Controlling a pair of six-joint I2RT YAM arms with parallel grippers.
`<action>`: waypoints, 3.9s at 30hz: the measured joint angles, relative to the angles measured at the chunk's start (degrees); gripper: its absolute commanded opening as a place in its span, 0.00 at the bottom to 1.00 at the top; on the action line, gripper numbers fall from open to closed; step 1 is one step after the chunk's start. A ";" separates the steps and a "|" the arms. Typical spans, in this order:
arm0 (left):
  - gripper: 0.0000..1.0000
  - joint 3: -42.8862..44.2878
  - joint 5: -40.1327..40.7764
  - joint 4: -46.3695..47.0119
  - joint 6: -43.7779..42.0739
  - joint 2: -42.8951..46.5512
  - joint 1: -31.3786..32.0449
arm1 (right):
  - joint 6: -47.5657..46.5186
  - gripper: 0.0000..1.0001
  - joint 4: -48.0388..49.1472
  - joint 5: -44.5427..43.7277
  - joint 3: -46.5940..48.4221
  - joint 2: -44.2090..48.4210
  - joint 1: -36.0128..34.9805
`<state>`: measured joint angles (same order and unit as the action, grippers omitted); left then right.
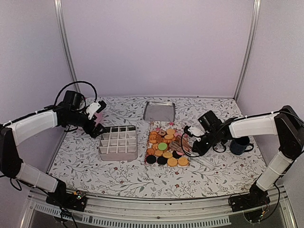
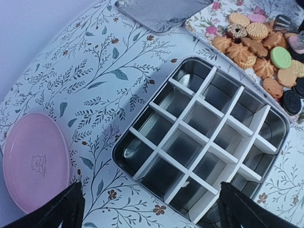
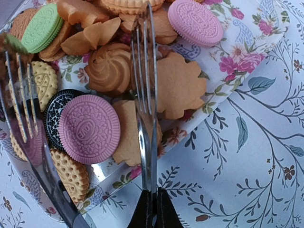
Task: Pack the cookies
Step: Pick up the clamp from the plate, then pass from the right arm to the left
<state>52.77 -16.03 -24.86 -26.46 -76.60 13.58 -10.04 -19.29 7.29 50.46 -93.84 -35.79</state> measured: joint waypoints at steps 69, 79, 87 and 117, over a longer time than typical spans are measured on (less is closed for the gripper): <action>0.75 8.22 -7.34 -18.71 -16.28 11.54 26.93 | -1.16 0.00 -6.40 -12.74 39.26 -14.14 -28.44; 0.23 8.11 -6.56 -20.02 -18.14 10.14 27.23 | -1.42 0.00 -6.54 -12.79 41.03 -14.34 -29.16; 0.00 6.43 -7.82 -19.65 -16.59 10.29 27.41 | -2.95 0.26 -6.36 -13.35 41.72 -14.36 -29.44; 0.00 -5.11 -37.86 24.81 32.41 19.43 12.98 | 22.67 0.99 36.76 20.63 3.02 24.33 -7.61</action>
<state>47.66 -53.89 -0.05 5.96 -57.17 26.57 12.62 17.47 27.92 53.47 -69.52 -43.40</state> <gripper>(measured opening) 0.006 0.989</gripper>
